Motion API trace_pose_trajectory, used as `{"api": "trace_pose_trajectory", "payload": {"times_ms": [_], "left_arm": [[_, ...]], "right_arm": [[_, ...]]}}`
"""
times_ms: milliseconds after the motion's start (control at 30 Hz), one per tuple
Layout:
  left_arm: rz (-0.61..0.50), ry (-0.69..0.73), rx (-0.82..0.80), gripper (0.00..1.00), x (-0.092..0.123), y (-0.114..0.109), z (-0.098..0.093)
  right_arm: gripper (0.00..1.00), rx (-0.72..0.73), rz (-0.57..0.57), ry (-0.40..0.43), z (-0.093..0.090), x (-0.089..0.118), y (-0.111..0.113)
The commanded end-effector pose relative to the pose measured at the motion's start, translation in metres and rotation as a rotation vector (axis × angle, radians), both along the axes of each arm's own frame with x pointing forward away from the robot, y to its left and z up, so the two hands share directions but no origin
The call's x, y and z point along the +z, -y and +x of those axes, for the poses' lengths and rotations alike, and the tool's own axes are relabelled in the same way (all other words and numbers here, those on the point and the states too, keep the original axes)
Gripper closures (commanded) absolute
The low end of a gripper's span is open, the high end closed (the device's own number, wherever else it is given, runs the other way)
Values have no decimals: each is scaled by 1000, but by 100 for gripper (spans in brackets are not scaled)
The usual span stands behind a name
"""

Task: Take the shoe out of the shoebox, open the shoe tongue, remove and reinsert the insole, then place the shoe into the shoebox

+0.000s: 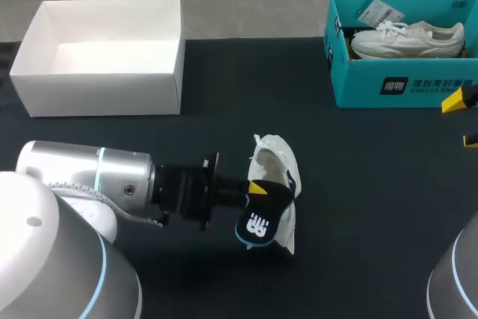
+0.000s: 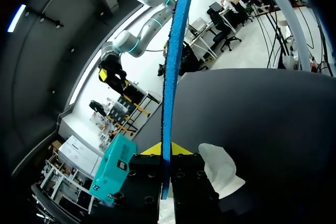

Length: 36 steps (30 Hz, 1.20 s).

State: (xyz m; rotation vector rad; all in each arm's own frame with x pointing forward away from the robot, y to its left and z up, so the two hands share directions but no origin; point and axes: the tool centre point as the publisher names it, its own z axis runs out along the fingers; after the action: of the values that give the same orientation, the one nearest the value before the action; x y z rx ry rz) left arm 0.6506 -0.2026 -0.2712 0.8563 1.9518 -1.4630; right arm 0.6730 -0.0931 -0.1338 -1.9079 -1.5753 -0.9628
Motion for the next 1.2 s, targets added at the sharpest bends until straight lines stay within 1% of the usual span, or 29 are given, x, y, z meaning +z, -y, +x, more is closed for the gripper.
{"api": "trace_pose_trajectory", "payload": {"times_ms": [33, 133, 200, 333, 467, 700, 867, 967, 1200], "left_arm": [[9, 7, 7, 100, 17, 4, -9], [10, 15, 7, 100, 23, 18, -7], [0, 15, -11, 100, 23, 28, -4], [-10, 3, -11, 100, 16, 46, 1], [-15, -25, -8, 100, 7, 58, 1], [-15, -53, -3, 100, -4, 65, -2], [-14, -66, -5, 100, -6, 68, -7], [-1, -67, 4, 100, -13, 66, -6], [7, -75, 16, 100, -19, 62, -2]], "right_arm": [[0, -2, -1, 0, -1, 0, -1], [0, -2, -1, 0, -1, 0, -1], [0, -2, -1, 0, -1, 0, -1], [0, -2, -1, 0, -1, 0, -1], [0, -2, -1, 0, -1, 0, -1], [0, -2, -1, 0, -1, 0, -1], [0, -2, -1, 0, -1, 0, -1], [0, -2, -1, 0, -1, 0, -1], [0, -2, -1, 0, -1, 0, -1]]}}
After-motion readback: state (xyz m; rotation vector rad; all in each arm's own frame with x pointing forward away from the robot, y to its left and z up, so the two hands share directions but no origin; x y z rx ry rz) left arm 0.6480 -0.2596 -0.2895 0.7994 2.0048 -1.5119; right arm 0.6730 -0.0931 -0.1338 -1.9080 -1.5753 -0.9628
